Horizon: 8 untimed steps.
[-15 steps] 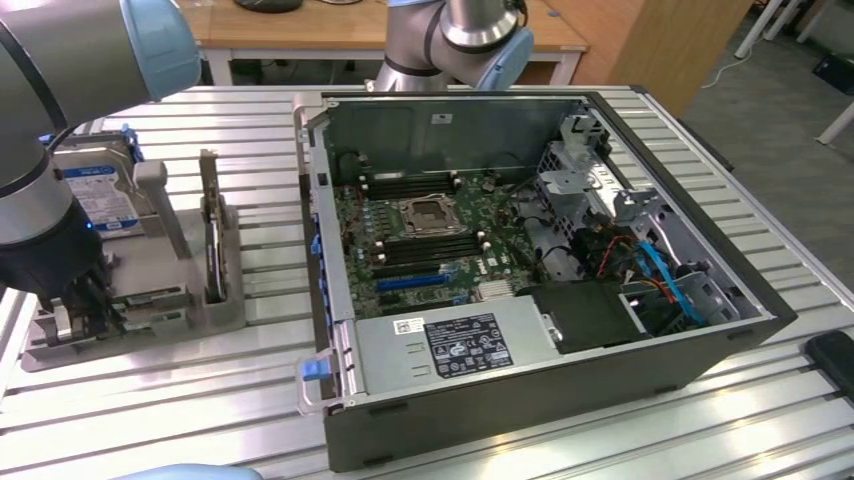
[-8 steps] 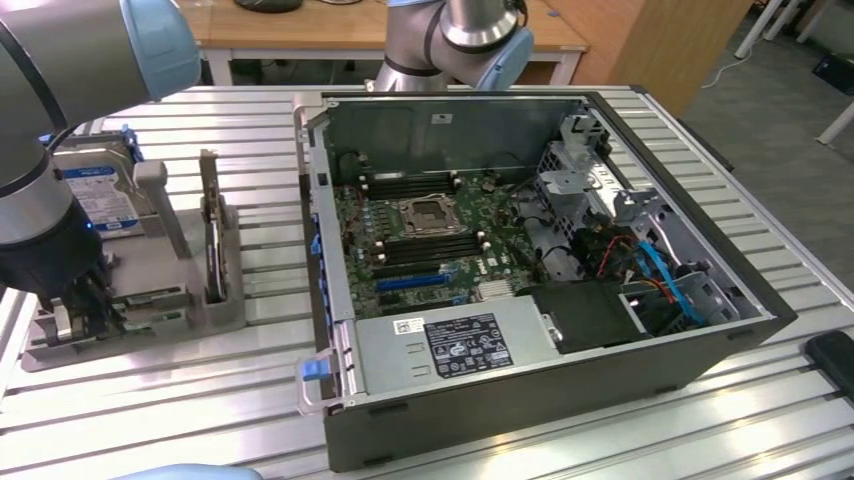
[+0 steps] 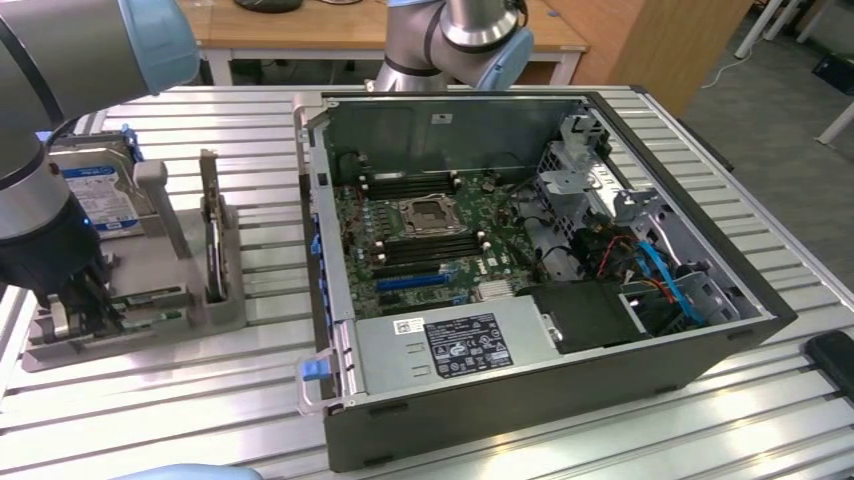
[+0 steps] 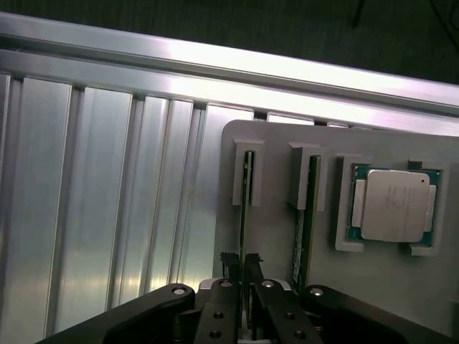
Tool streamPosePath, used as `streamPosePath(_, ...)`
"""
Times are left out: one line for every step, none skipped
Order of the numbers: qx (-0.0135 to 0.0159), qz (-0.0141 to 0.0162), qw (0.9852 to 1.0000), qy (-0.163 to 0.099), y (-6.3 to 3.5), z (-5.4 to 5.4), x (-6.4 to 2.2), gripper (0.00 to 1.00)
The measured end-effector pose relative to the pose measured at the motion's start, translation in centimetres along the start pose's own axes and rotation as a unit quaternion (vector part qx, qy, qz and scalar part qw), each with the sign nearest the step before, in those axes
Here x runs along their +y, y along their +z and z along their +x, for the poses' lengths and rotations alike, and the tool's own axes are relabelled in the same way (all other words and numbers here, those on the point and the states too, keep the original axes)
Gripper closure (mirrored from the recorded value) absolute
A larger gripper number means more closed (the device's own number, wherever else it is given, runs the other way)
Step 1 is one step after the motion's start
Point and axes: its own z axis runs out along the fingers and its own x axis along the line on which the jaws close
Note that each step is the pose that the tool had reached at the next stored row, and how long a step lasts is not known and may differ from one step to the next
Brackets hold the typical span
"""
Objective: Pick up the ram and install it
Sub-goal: 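Pick up the ram and move it above insertion slot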
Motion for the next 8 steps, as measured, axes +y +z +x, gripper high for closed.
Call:
streamPosePath(0.0000, 0.0000, 1.0000, 0.000, -0.05, 0.00, 0.00, 0.86)
streamPosePath(0.0000, 0.0000, 1.0000, 0.000, -0.11, 0.00, 0.00, 0.86)
streamPosePath(0.0000, 0.0000, 1.0000, 0.000, -0.18, 0.00, 0.00, 0.86)
streamPosePath(0.0000, -0.0001, 1.0000, 0.000, -0.25, 0.00, 0.00, 0.87)
streamPosePath(0.0000, -0.0001, 1.0000, 0.000, -0.32, 0.00, 0.00, 0.87)
streamPosePath(0.0000, -0.0001, 1.0000, 0.000, -0.38, 0.00, 0.00, 0.87)
streamPosePath(0.0000, -0.0002, 1.0000, 0.000, -0.44, 0.00, 0.00, 0.87)
streamPosePath(0.0000, -0.0001, 1.0000, 0.000, -0.50, 0.00, 0.00, 0.87)
